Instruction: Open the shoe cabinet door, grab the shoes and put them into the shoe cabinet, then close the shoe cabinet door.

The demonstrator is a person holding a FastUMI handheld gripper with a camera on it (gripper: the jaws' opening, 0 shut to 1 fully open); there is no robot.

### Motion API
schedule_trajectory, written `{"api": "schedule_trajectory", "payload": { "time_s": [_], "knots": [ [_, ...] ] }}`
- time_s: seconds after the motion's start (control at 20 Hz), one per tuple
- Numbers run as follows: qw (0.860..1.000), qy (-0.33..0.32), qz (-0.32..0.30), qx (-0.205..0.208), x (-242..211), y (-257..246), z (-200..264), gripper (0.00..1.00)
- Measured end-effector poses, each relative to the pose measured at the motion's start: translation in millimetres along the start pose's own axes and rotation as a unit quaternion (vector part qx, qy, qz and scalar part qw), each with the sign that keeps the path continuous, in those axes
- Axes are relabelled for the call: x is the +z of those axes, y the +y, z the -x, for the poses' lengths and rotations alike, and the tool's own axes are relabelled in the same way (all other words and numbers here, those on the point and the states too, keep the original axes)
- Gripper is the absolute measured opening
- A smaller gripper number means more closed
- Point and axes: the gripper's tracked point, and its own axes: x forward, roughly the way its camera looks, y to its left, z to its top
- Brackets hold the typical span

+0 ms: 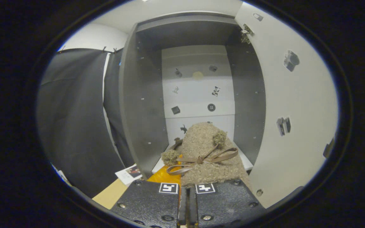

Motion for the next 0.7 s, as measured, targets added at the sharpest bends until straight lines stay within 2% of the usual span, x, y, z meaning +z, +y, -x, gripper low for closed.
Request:
{"api": "schedule_trajectory", "payload": {
  "time_s": [0.35, 0.7],
  "knots": [
    [1.000, 0.011, 0.006, -0.024, 11.2, -27.3, -114.1, 0.07],
    [0.997, 0.056, -0.011, -0.047, -15.6, -50.6, -199.3, 0.07]
  ]
}}
